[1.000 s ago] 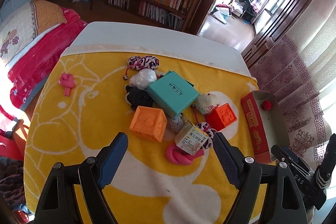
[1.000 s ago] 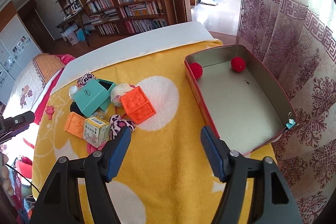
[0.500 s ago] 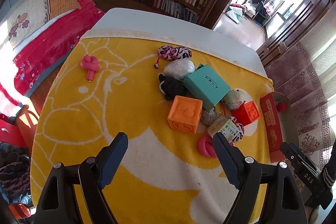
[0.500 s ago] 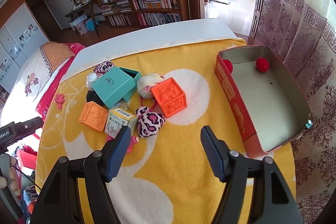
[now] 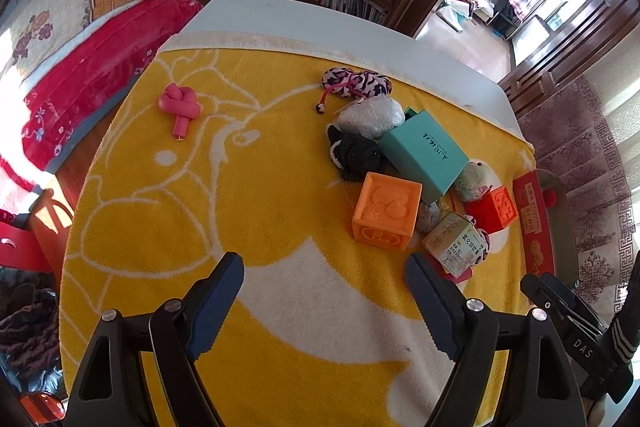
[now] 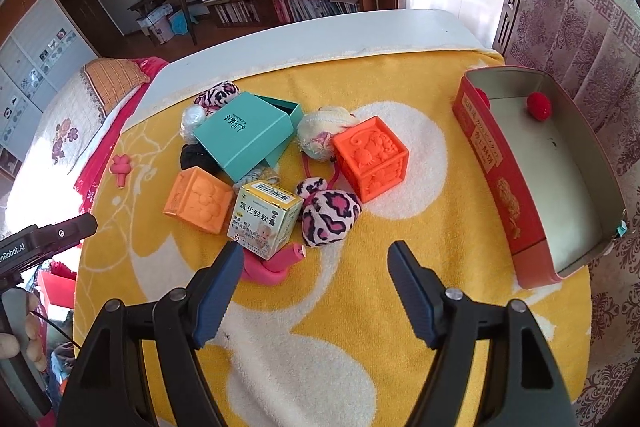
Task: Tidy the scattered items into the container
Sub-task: 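Move the left gripper back over the pink knotted rubber toy, then close the left gripper on the pink knotted rubber toy, then grasp the large orange rubber block with the right gripper while left holds the pink toy, then carry the orange block and pink toy into the red tin and release both, then withdraw both grippers from the tin back over the toy pile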
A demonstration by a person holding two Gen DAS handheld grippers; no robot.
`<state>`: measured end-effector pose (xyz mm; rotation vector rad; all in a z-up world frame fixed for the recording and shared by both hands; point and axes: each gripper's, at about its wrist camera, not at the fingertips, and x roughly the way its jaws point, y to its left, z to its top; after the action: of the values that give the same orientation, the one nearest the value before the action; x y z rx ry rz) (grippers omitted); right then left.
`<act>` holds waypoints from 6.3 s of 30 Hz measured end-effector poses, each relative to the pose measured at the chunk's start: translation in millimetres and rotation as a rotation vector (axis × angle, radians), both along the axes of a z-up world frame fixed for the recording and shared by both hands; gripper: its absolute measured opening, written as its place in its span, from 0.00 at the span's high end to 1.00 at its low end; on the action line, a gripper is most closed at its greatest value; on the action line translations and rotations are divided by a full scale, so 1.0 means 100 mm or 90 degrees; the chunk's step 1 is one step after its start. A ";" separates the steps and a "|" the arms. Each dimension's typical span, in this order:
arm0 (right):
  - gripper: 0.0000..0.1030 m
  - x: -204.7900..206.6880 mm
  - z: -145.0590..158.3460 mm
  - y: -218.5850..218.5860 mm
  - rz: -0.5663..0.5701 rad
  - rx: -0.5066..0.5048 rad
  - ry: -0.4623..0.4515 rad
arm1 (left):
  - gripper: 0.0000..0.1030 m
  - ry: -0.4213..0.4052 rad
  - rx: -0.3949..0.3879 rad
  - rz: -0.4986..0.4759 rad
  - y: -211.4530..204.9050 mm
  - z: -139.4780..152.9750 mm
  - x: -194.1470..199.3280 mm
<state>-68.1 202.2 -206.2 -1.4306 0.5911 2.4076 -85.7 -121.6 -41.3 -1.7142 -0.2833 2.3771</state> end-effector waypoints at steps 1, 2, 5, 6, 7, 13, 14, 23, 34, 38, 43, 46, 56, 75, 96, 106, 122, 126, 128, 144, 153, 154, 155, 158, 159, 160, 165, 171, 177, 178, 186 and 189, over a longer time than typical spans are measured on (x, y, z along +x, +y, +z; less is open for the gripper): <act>0.24 -0.04 -0.01 -0.03 0.004 -0.002 -0.001 | 0.18 -0.002 -0.001 -0.002 -0.01 -0.02 -0.01; 0.24 -0.08 -0.03 -0.05 0.007 -0.003 -0.003 | 0.18 -0.005 -0.001 -0.003 -0.02 -0.03 -0.02; 0.24 -0.21 -0.07 -0.12 0.016 -0.005 -0.009 | 0.18 -0.014 -0.001 -0.001 -0.07 -0.09 -0.05; 0.24 -0.25 -0.09 -0.14 0.019 -0.007 -0.011 | 0.18 -0.017 -0.001 0.001 -0.10 -0.11 -0.07; 0.24 -0.29 -0.11 -0.16 0.022 -0.009 -0.014 | 0.18 -0.020 0.000 0.004 -0.12 -0.13 -0.08; 0.24 -0.41 -0.19 -0.24 0.023 -0.015 -0.028 | 0.18 -0.038 0.007 0.024 -0.27 -0.22 -0.14; 0.24 -0.43 -0.18 -0.25 0.024 -0.013 -0.028 | 0.18 -0.039 0.007 0.025 -0.29 -0.24 -0.16; 0.24 -0.85 -0.15 -0.59 0.088 -0.014 -0.013 | 0.18 -0.050 0.008 0.044 -0.50 -0.34 -0.25; 0.23 -1.26 -0.48 -0.92 0.122 0.030 -0.068 | 0.18 -0.050 -0.008 0.116 -1.03 -0.46 -0.54; 0.23 -1.32 -0.58 -0.89 0.110 0.028 -0.080 | 0.18 -0.034 -0.019 0.144 -1.21 -0.52 -0.79; 0.23 -1.38 -0.64 -0.87 0.104 0.023 -0.085 | 0.18 -0.036 -0.031 0.169 -1.39 -0.69 -1.14; 0.22 -1.39 -0.64 -0.87 0.104 0.024 -0.083 | 0.18 -0.042 -0.030 0.179 -1.43 -0.78 -1.32; 0.21 -1.39 -0.64 -0.87 0.107 0.028 -0.081 | 0.18 -0.055 -0.039 0.172 -1.32 -1.06 -1.72; 0.21 -1.42 -0.65 -0.89 0.112 0.031 -0.084 | 0.52 -0.003 -0.140 0.120 -1.15 -1.16 -1.86; 0.21 -1.49 -0.65 -0.90 0.110 0.019 -0.090 | 0.52 0.020 -0.060 0.145 -1.27 -0.74 -1.52; 0.34 -1.41 -0.68 -1.00 0.154 0.047 -0.091 | 0.52 0.015 -0.038 0.116 -1.05 -0.70 -1.39; 0.35 -0.41 0.11 -0.26 0.096 0.029 0.026 | 0.52 0.063 -0.008 0.081 -0.21 -0.17 -0.91; 0.35 -0.06 0.28 0.17 0.053 0.047 0.043 | 0.52 0.074 0.000 0.058 0.19 -0.02 -0.75; 0.35 0.14 0.34 0.42 0.024 0.050 0.049 | 0.52 0.080 0.005 0.045 0.42 0.05 -0.67; 0.35 1.04 0.44 1.84 -0.144 0.092 0.072 | 0.52 0.125 0.038 -0.120 2.18 0.49 -0.25; 0.33 1.15 0.24 1.99 -0.154 0.070 0.051 | 0.52 0.140 0.067 -0.200 2.92 0.66 -0.20; 0.33 1.15 0.23 2.01 -0.153 0.062 0.053 | 0.52 0.140 0.072 -0.208 2.99 0.68 -0.19; 0.33 1.15 0.24 2.01 -0.152 0.059 0.058 | 0.52 0.139 0.076 -0.216 3.07 0.70 -0.19; 0.28 1.18 0.30 2.02 -0.162 0.068 0.068 | 0.52 0.142 0.086 -0.241 3.28 0.75 -0.20; 0.25 1.19 0.31 2.03 -0.166 0.071 0.072 | 0.52 0.144 0.089 -0.248 3.35 0.78 -0.20; 0.23 1.20 0.32 2.04 -0.171 0.073 0.075 | 0.52 0.148 0.091 -0.256 3.42 0.80 -0.20; 0.23 1.29 0.27 2.11 -0.193 0.058 0.070 | 0.52 0.156 0.099 -0.291 3.73 0.89 -0.22; 0.23 1.38 0.23 2.15 -0.213 0.049 0.065 | 0.41 0.134 0.094 -0.324 4.02 0.86 -0.22; 0.23 1.40 0.20 2.15 -0.221 0.044 0.060 | 0.27 0.130 0.097 -0.332 4.03 0.82 -0.16; 0.23 1.40 0.20 2.14 -0.221 0.043 0.059 | 0.27 0.128 0.095 -0.329 4.00 0.80 -0.15; 0.23 1.34 0.13 2.03 -0.213 0.029 0.054 | 0.26 0.099 0.076 -0.271 3.59 0.67 -0.20; 0.23 1.29 0.11 1.97 -0.205 0.026 0.054 | 0.16 0.081 0.066 -0.234 3.36 0.59 -0.21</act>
<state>60.9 398.9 -194.8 -1.1242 0.7268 2.2178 -106.8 214.5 17.2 -1.4201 -0.0622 2.1489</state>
